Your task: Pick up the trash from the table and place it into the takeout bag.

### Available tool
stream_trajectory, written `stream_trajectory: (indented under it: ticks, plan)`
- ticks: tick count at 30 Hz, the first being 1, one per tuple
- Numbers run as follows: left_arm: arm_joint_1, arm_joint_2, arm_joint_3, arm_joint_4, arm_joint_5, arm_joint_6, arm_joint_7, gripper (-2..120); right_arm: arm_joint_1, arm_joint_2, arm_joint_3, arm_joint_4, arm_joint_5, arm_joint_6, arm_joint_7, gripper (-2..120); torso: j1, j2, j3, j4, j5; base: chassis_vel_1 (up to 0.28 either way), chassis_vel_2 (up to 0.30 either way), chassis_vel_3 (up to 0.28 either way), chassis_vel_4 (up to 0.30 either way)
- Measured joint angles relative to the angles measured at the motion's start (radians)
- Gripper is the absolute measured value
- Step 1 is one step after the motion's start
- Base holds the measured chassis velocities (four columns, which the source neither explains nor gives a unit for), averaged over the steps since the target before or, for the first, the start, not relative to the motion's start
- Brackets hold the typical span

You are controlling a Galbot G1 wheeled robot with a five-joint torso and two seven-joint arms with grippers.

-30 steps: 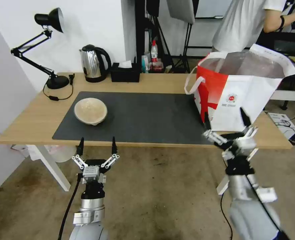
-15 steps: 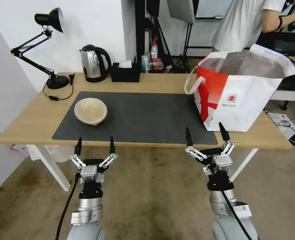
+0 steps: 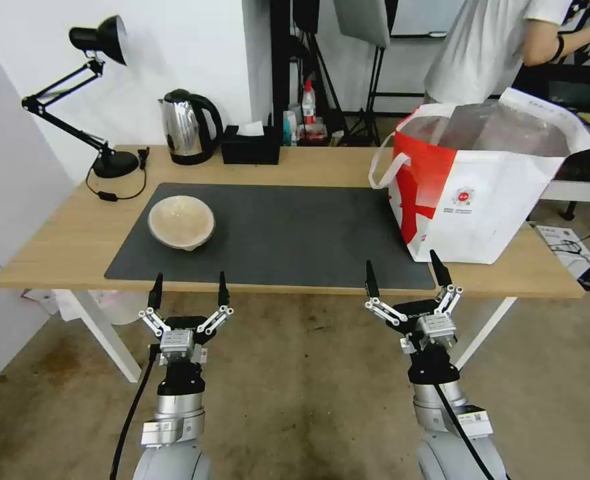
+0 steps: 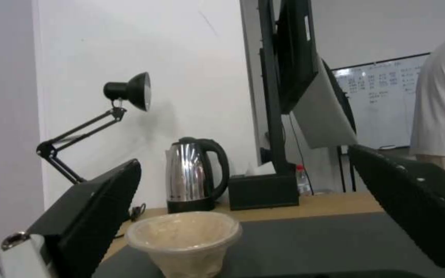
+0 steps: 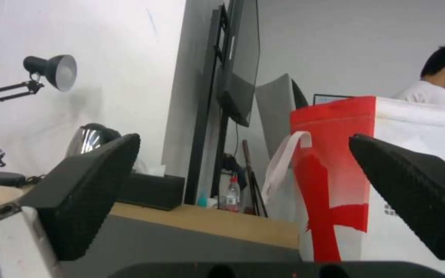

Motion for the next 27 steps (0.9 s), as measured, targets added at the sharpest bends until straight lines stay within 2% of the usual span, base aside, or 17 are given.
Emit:
stream_trajectory:
  ticks: [9,27]
  plan:
    - [-0.002,-0.003,0.002,0.003,0.001,0.000,0.002,100,-0.014,0.005,0.006,-0.037,-0.004,0.057,0.000,100,0.000,0.000,0.000,0.0000,0.0000,0.000,0.000,0.000,0.000]
    - [-0.009,0.003,-0.007,0.006,-0.002,0.002,0.002,100,-0.020,0.009,0.008,-0.053,-0.023,0.073,0.010,100,0.000,0.000,0.000,0.0000,-0.0001,0.000,0.000,0.000,0.000]
